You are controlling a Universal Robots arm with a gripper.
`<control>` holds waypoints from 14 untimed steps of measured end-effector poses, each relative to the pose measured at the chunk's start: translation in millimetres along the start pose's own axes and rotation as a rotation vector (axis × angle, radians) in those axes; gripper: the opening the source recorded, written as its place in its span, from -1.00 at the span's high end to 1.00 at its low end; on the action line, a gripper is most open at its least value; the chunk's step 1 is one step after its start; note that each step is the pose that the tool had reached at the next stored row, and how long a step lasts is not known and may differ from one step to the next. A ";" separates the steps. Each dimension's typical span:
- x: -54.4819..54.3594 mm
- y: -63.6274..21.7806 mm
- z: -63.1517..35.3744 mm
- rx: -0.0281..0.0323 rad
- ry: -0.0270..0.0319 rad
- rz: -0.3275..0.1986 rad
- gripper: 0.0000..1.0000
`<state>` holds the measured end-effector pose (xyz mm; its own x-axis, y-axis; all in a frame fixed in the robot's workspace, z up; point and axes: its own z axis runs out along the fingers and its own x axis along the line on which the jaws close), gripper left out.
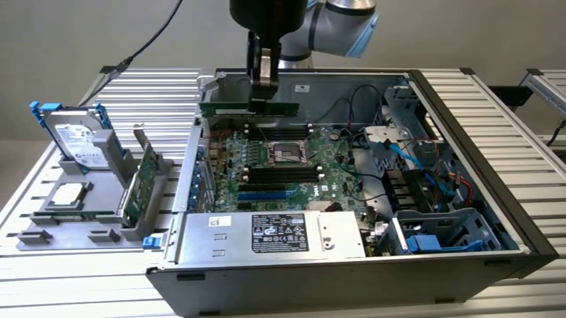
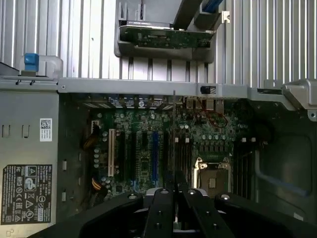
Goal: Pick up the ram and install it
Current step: 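Pick up the ram and move it above insertion slot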
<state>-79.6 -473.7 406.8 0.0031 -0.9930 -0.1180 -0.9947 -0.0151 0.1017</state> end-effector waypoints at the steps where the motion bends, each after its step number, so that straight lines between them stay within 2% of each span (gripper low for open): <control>1: -2.1 -3.0 0.3 0.0034 0.0007 0.000 0.74; 5: -10.8 -15.1 1.6 0.0164 0.0039 -0.002 0.74; 7: -14.7 -22.0 2.7 0.0208 0.0050 -0.002 0.74; 14: -27.1 -38.1 13.6 0.0220 0.0081 -0.002 0.74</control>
<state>-43.2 -444.6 392.7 0.0057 -0.9939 -0.1102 -0.9967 -0.0146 0.0797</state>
